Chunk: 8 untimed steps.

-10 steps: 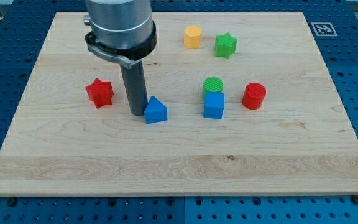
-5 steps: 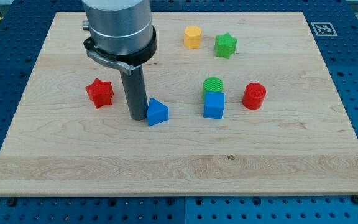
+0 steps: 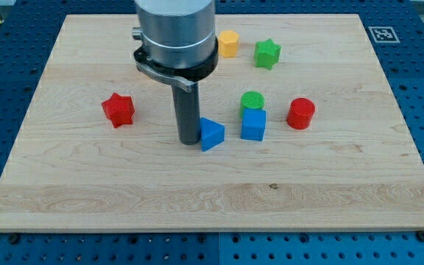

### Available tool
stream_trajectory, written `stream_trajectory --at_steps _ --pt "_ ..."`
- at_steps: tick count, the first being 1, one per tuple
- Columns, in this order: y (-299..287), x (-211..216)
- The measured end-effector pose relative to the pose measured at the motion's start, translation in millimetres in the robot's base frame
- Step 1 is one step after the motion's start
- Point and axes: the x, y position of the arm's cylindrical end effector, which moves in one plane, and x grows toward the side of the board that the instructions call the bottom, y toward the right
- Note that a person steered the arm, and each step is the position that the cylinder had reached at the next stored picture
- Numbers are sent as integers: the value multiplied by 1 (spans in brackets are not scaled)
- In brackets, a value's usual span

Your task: Push the triangle to the bottom of the cube

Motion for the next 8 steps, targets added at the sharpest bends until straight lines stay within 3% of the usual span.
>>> stream_trajectory --at_steps 5,6,7,8 --pt "34 20" --pt "1 1" --pt "4 -53" --pt "23 -67"
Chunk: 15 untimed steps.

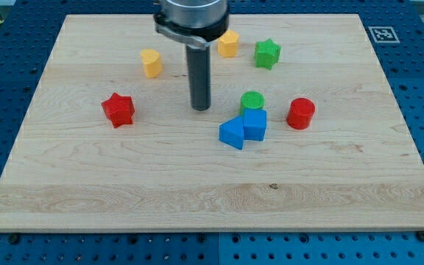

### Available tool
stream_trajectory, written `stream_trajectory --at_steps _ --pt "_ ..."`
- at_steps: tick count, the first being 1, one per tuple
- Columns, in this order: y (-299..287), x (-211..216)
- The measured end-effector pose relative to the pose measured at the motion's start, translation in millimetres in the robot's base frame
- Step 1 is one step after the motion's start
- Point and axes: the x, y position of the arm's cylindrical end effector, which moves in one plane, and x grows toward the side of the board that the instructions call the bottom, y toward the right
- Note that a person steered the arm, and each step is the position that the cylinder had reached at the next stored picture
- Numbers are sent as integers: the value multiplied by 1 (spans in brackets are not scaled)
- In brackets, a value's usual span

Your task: Push the triangle to the bottom of the cube

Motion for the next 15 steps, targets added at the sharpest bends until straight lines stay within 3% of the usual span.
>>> stream_trajectory --at_steps 2,15 --pt "13 32" --pt "21 102"
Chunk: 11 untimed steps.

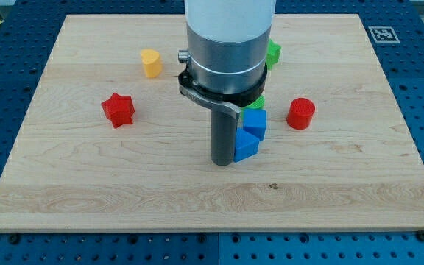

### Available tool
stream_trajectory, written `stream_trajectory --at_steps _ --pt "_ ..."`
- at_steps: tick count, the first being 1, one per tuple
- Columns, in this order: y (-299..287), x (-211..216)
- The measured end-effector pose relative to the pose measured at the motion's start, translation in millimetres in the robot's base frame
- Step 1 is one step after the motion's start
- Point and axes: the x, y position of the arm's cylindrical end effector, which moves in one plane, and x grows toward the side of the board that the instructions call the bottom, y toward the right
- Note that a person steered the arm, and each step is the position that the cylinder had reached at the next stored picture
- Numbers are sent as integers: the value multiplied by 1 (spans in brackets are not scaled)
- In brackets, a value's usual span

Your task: Push the triangle to the bottom of the cube

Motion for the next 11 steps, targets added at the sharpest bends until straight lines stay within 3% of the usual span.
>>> stream_trajectory --at_steps 8,10,11 --pt "27 -1" --pt "36 41" --pt "75 52"
